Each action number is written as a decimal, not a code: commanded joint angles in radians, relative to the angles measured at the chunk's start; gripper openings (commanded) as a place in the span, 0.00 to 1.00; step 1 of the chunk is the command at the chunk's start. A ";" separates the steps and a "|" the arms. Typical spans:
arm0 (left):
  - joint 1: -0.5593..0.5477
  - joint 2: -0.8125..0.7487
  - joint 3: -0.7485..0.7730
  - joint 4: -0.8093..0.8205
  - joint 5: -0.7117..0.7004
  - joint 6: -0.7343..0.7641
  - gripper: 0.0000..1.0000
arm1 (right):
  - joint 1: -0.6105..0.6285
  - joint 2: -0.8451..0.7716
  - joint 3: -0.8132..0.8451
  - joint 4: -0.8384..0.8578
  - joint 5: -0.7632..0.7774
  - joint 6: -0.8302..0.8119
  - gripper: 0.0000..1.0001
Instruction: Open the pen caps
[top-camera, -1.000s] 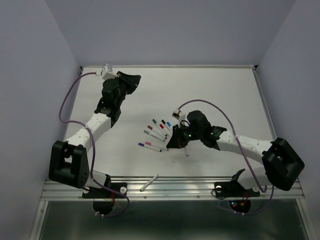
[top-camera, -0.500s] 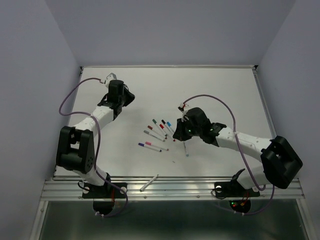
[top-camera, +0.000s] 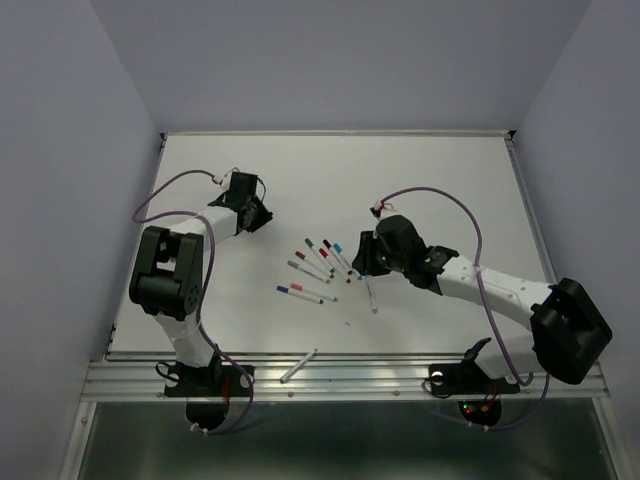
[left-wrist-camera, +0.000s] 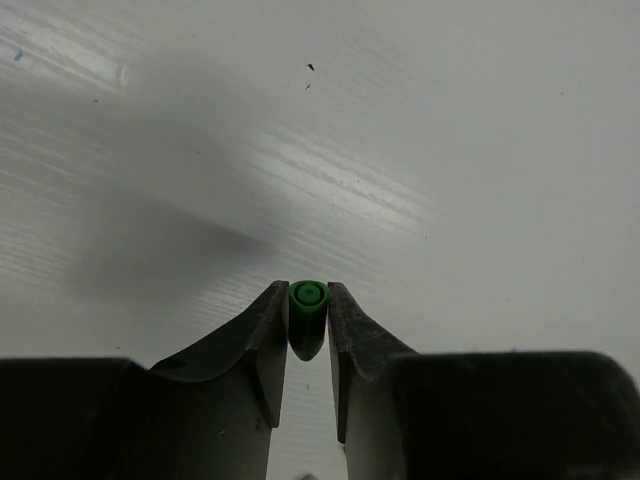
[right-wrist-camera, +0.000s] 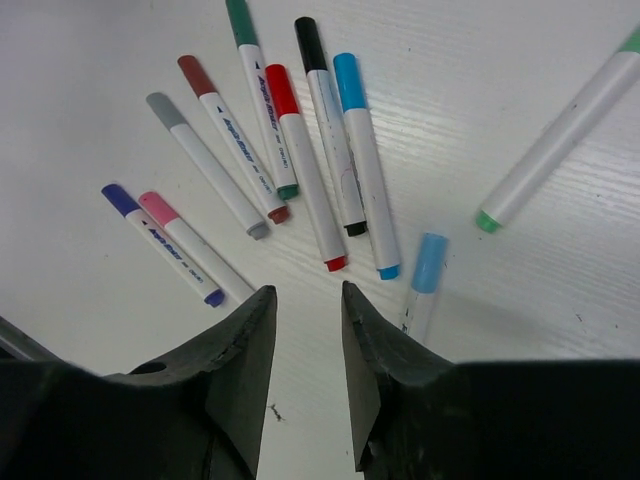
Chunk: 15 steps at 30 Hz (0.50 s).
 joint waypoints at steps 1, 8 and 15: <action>0.001 -0.008 0.033 -0.024 0.009 0.016 0.35 | -0.007 -0.044 -0.011 -0.011 0.046 0.019 0.40; 0.001 -0.040 0.020 -0.042 0.008 0.019 0.78 | 0.002 -0.074 -0.014 -0.023 -0.126 -0.088 0.73; -0.001 -0.120 -0.008 -0.051 0.004 0.033 0.89 | 0.054 -0.108 0.010 -0.023 -0.259 -0.232 0.79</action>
